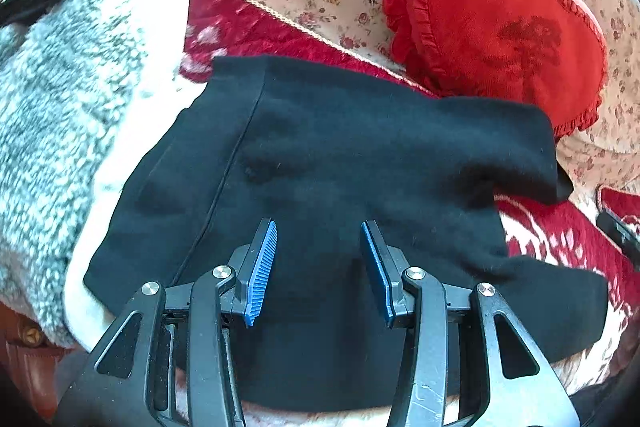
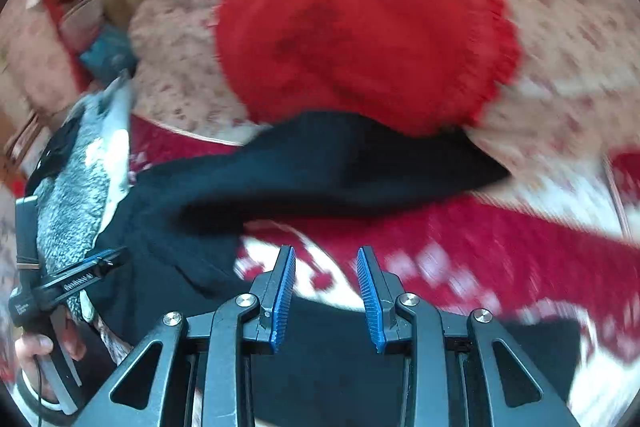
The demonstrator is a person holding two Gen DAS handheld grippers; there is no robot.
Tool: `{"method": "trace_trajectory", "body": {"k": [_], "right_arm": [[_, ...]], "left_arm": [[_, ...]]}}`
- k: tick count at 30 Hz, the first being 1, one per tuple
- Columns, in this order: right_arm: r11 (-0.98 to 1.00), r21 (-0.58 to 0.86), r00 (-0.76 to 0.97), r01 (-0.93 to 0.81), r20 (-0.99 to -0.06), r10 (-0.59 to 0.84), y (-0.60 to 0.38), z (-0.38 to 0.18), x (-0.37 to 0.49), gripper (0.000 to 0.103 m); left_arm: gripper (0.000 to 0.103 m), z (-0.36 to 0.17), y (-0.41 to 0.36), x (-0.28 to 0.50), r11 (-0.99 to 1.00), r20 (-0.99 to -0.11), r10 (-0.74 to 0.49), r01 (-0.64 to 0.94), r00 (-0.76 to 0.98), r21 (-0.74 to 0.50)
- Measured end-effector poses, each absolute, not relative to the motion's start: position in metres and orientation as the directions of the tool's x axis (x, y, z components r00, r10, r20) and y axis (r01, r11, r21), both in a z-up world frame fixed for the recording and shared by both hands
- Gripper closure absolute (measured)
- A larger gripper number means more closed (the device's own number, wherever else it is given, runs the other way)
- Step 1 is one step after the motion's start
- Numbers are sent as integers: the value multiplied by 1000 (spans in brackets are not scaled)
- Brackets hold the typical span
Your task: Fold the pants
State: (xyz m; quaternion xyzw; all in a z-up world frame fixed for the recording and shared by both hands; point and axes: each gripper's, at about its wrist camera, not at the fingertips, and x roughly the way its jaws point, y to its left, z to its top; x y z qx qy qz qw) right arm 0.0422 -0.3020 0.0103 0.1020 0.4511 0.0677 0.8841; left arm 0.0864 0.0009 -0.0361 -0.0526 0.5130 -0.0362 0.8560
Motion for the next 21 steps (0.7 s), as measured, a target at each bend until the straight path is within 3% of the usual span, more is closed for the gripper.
{"method": "trace_trajectory", "body": {"k": [10, 15, 21], "right_arm": [[942, 92, 528, -321, -809, 259, -234, 9, 163, 65], [892, -6, 461, -452, -857, 228, -222, -15, 205, 64], [790, 53, 262, -611, -928, 264, -216, -51, 231, 59]], "left_arm": [[60, -54, -21, 143, 989, -886, -147, 40, 439, -145], [43, -63, -24, 163, 989, -881, -144, 33, 452, -145], [41, -72, -17, 171, 984, -874, -167, 26, 456, -174]]}}
